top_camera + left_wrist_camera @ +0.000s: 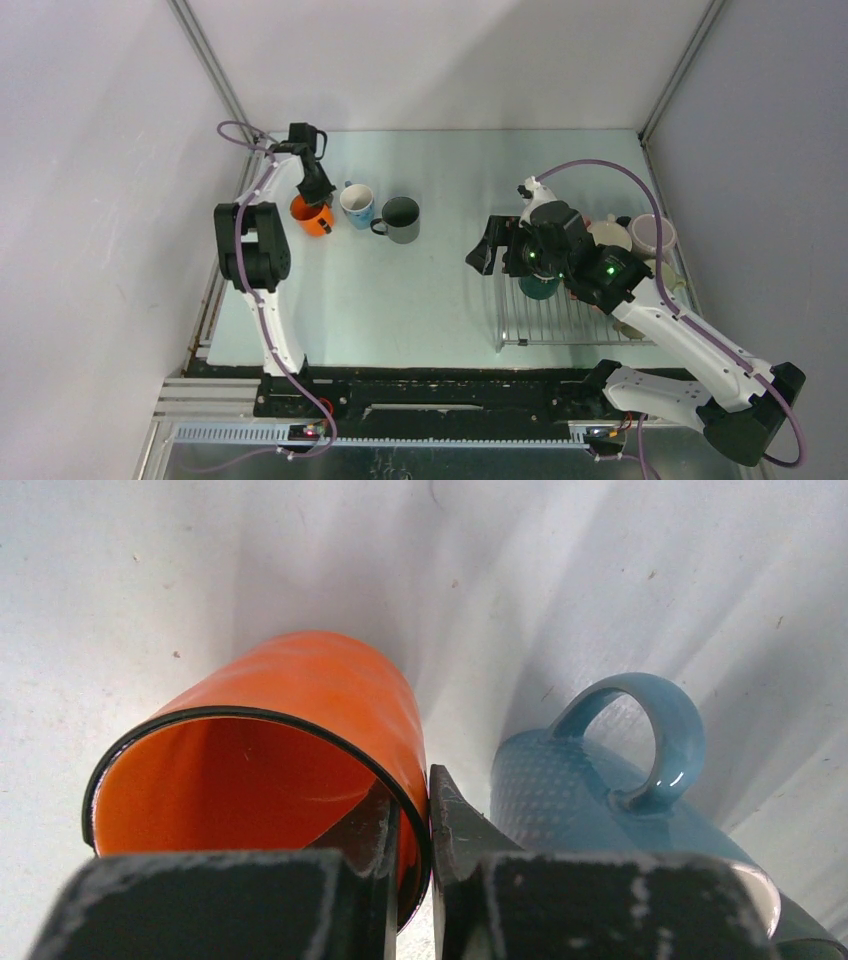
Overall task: Unload the cups from the dish rack
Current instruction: Place the cup at the center of the board.
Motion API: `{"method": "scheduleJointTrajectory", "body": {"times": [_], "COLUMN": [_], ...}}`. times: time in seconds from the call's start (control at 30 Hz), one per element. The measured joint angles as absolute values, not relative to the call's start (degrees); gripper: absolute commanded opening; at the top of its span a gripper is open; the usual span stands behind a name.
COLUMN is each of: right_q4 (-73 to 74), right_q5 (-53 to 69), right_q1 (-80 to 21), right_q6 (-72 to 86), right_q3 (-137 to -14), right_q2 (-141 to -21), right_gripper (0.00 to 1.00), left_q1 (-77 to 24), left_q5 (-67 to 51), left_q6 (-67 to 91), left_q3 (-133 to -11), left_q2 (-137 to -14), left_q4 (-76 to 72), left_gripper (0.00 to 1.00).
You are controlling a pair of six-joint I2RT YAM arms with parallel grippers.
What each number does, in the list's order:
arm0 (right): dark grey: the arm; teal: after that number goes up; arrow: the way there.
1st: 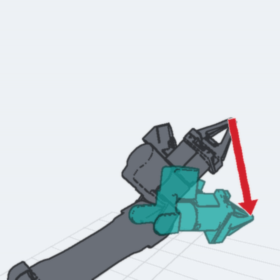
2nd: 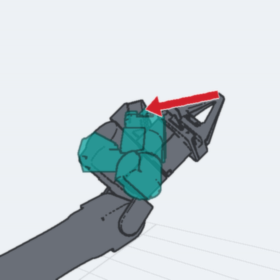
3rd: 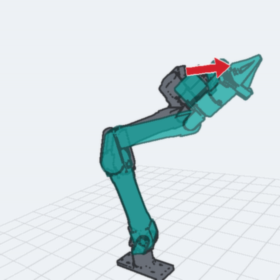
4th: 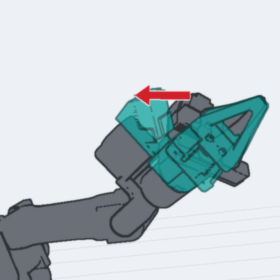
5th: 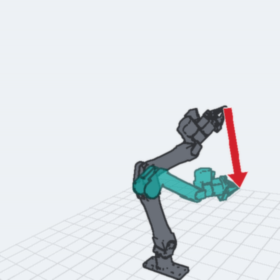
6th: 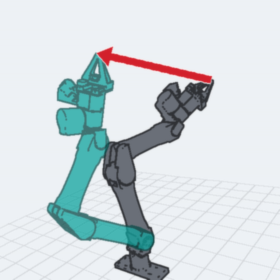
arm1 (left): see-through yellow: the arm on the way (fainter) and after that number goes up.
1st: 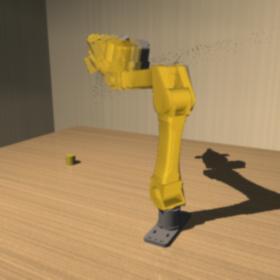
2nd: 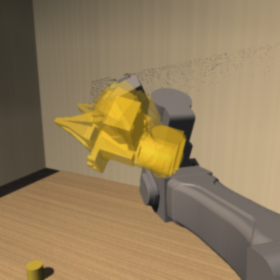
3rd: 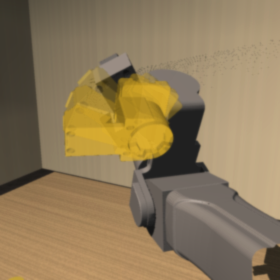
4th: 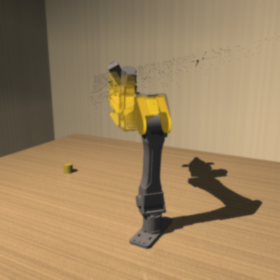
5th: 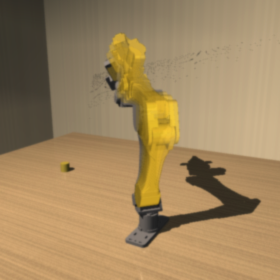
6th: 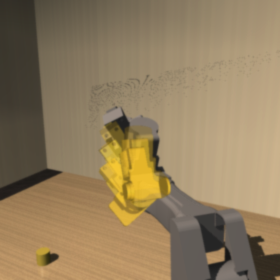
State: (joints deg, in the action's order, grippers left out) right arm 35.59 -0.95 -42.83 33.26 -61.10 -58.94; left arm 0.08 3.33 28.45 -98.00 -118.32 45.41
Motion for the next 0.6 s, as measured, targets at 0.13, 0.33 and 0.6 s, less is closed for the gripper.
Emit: {"method": "scheduleJointTrajectory", "body": {"times": [0.13, 0.33, 0.6], "right_q4": [35.75, 36.21, 37.06], "right_q5": [-0.95, -0.97, -0.99], "right_q1": [-42.83, -42.85, -43.18], "right_q6": [33.26, 33.26, 33.28], "right_q3": [-61.10, -61.10, -61.10], "right_q2": [-58.92, -58.92, -58.85], "right_gripper": [0.94, 0.94, 0.96], "left_q1": [-0.58, -1.41, -1.63], "left_q5": [4.14, 4.21, 4.40], "left_q6": [27.92, 27.20, 26.13], "left_q3": [-100.16, -100.95, -101.45], "left_q2": [-119.57, -120.70, -120.77], "left_q4": [47.03, 47.51, 48.27], "left_gripper": [0.04, 0.20, 0.40]}}
